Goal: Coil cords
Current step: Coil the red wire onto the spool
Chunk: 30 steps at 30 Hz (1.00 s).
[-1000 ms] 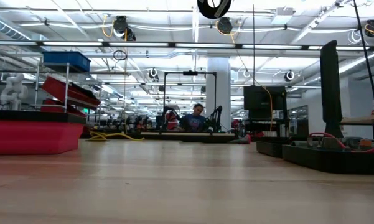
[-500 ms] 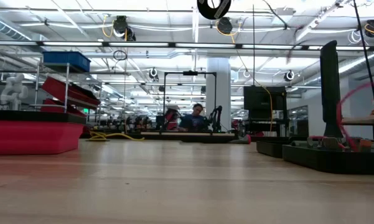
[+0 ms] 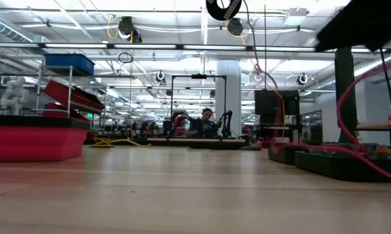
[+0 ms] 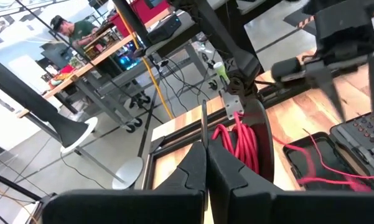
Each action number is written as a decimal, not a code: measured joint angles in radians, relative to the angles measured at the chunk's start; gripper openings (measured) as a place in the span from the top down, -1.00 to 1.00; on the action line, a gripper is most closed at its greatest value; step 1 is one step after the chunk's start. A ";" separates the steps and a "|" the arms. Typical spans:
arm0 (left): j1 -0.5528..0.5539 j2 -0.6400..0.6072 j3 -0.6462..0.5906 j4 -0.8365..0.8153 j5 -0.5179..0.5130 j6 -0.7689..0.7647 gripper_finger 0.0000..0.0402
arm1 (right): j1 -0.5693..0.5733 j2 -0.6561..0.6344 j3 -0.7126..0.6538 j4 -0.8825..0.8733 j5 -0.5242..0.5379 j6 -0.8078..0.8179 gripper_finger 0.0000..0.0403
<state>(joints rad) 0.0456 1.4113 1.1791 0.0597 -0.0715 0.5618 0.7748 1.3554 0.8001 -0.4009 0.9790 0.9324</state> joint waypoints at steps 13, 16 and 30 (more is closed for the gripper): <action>0.000 0.000 0.000 -0.002 0.008 -0.008 1.00 | -0.264 0.089 0.000 0.323 0.134 -0.407 0.38; 0.000 0.000 0.000 -0.006 0.010 -0.008 1.00 | -0.287 0.089 0.000 0.323 0.125 -0.422 0.41; 0.000 0.000 0.000 -0.025 0.011 -0.008 1.00 | -0.331 0.096 0.000 0.322 0.133 -0.487 0.96</action>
<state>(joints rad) 0.0456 1.4113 1.1793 0.0348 -0.0607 0.5537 0.4434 1.4514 0.8001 -0.0787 1.1122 0.4452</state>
